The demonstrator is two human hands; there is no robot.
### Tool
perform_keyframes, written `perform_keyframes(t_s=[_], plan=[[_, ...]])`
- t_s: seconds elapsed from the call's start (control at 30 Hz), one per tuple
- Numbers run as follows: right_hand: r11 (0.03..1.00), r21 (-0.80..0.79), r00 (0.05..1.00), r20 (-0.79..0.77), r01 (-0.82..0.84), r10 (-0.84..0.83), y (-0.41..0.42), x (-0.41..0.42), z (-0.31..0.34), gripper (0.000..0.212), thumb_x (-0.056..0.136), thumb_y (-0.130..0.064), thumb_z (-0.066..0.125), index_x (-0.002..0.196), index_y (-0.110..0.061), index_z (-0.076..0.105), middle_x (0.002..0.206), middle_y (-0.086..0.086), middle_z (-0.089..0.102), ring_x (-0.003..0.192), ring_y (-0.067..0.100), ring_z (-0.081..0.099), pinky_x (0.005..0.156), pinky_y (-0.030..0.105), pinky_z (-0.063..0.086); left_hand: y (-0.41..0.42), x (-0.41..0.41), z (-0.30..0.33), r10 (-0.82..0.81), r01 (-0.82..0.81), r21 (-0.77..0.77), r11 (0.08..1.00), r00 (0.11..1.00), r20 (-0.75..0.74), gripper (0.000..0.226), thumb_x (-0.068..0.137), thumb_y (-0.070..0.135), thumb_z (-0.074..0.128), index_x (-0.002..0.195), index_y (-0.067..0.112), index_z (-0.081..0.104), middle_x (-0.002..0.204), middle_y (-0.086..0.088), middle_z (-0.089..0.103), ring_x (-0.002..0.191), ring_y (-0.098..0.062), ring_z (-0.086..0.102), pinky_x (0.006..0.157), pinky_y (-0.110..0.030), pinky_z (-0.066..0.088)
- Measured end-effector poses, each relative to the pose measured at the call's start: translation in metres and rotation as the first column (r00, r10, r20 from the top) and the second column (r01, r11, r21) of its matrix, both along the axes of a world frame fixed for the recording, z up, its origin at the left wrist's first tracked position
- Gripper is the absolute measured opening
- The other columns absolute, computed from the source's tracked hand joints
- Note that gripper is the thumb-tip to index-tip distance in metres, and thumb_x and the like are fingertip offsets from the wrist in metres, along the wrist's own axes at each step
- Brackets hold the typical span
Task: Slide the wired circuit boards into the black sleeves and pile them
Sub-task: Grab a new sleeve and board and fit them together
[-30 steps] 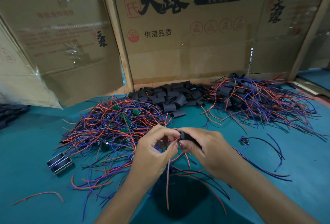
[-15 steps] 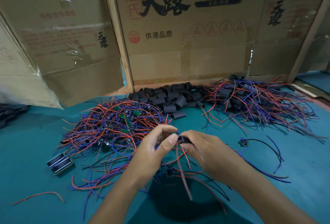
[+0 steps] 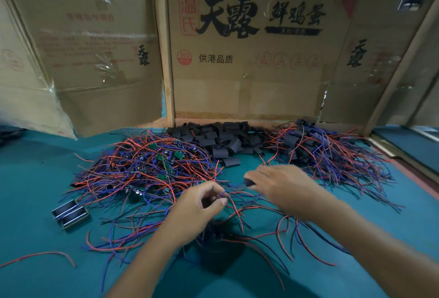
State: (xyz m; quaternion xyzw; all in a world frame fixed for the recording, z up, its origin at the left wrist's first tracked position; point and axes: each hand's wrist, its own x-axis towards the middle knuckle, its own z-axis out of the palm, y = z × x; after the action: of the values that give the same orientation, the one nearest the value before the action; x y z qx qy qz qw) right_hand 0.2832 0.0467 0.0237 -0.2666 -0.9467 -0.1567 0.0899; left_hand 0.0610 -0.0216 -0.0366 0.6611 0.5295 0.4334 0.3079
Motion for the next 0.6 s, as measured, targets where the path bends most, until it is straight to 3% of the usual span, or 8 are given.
perform_keyframes(t_s=[0.07, 0.13, 0.2, 0.23, 0.4, 0.5, 0.53, 0.6], plan=[[0.994, 0.056, 0.994, 0.051, 0.095, -0.097, 0.02, 0.01, 0.016, 0.029, 0.104, -0.037, 0.034, 0.118, -0.024, 0.056, 0.101, -0.005, 0.066, 0.081, 0.018, 0.066, 0.059, 0.03, 0.047, 0.0, 0.002, 0.001, 0.061, -0.061, 0.024, 0.998, 0.998, 0.003, 0.009, 0.094, 0.019, 0.066, 0.097, 0.027, 0.064, 0.077, 0.015, 0.059, 0.069, -0.006, 0.053, 0.069, -0.025, 0.042], [0.949, 0.221, 0.957, 0.133, 0.224, -0.257, 0.05, 0.023, 0.028, 0.05, 0.101, -0.04, 0.009, 0.128, -0.023, 0.047, 0.112, -0.007, 0.064, 0.089, 0.018, 0.067, 0.056, 0.029, 0.04, -0.001, 0.002, -0.002, 0.202, -0.168, 0.178, 0.969, 0.96, -0.193, 0.016, 0.095, 0.021, 0.064, 0.11, 0.026, 0.062, 0.094, 0.017, 0.063, 0.088, -0.005, 0.058, 0.079, -0.023, 0.044], [0.861, 0.387, 0.903, 0.139, 0.329, -0.407, 0.088, 0.04, 0.041, 0.057, 0.099, -0.04, 0.003, 0.127, -0.018, 0.048, 0.109, -0.005, 0.066, 0.084, 0.02, 0.069, 0.051, 0.03, 0.041, 0.001, 0.0, -0.004, 0.403, -0.146, 0.463, 0.874, 0.75, -0.525, 0.026, 0.095, 0.021, 0.062, 0.121, 0.017, 0.062, 0.108, 0.007, 0.064, 0.1, -0.016, 0.059, 0.086, -0.03, 0.046], [0.816, 0.421, 0.882, 0.073, 0.396, -0.466, 0.107, 0.05, 0.045, 0.051, 0.102, -0.041, 0.011, 0.123, -0.016, 0.051, 0.1, -0.003, 0.069, 0.078, 0.022, 0.069, 0.051, 0.031, 0.046, 0.002, 0.0, -0.006, 0.452, -0.099, 0.541, 0.835, 0.685, -0.572, 0.028, 0.096, 0.022, 0.058, 0.122, 0.014, 0.062, 0.11, 0.003, 0.064, 0.1, -0.02, 0.06, 0.086, -0.033, 0.046], [0.681, 0.323, 0.748, -0.165, 0.657, -0.643, 0.181, 0.089, 0.051, 0.037, 0.101, -0.043, 0.042, 0.106, -0.009, 0.056, 0.075, 0.01, 0.069, 0.067, 0.029, 0.067, 0.061, 0.034, 0.05, 0.008, -0.002, -0.011, 0.532, -0.071, 0.64, 0.765, 0.63, -0.566, 0.03, 0.096, 0.026, 0.046, 0.116, 0.013, 0.065, 0.106, 0.001, 0.064, 0.097, -0.023, 0.061, 0.085, -0.035, 0.044], [0.608, 0.301, 0.669, -0.167, 0.734, -0.725, 0.197, 0.09, 0.036, 0.044, 0.095, -0.052, 0.048, 0.111, -0.011, 0.053, 0.092, 0.01, 0.069, 0.09, 0.028, 0.066, 0.088, 0.04, 0.045, 0.009, -0.005, -0.012, 0.555, -0.089, 0.638, 0.765, 0.593, -0.583, 0.027, 0.096, 0.025, 0.048, 0.113, 0.013, 0.065, 0.102, 0.001, 0.063, 0.092, -0.023, 0.061, 0.081, -0.037, 0.046], [0.636, 0.272, 0.688, -0.196, 0.722, -0.699, 0.198, 0.081, 0.03, 0.043, 0.094, -0.05, 0.051, 0.111, -0.011, 0.052, 0.097, 0.011, 0.068, 0.091, 0.028, 0.064, 0.088, 0.041, 0.045, 0.009, -0.005, -0.012, 0.57, -0.096, 0.643, 0.76, 0.576, -0.587, 0.026, 0.096, 0.025, 0.048, 0.11, 0.014, 0.066, 0.099, 0.001, 0.063, 0.089, -0.024, 0.061, 0.079, -0.038, 0.047], [0.787, 0.105, 0.787, -0.205, 0.608, -0.581, 0.192, 0.048, 0.015, 0.033, 0.095, -0.04, 0.053, 0.112, -0.012, 0.053, 0.103, 0.012, 0.066, 0.087, 0.029, 0.06, 0.077, 0.038, 0.048, 0.009, -0.002, -0.012, 0.626, -0.163, 0.656, 0.737, 0.533, -0.57, 0.023, 0.096, 0.025, 0.048, 0.103, 0.014, 0.067, 0.09, 0.0, 0.06, 0.082, -0.025, 0.058, 0.073, -0.04, 0.046]])
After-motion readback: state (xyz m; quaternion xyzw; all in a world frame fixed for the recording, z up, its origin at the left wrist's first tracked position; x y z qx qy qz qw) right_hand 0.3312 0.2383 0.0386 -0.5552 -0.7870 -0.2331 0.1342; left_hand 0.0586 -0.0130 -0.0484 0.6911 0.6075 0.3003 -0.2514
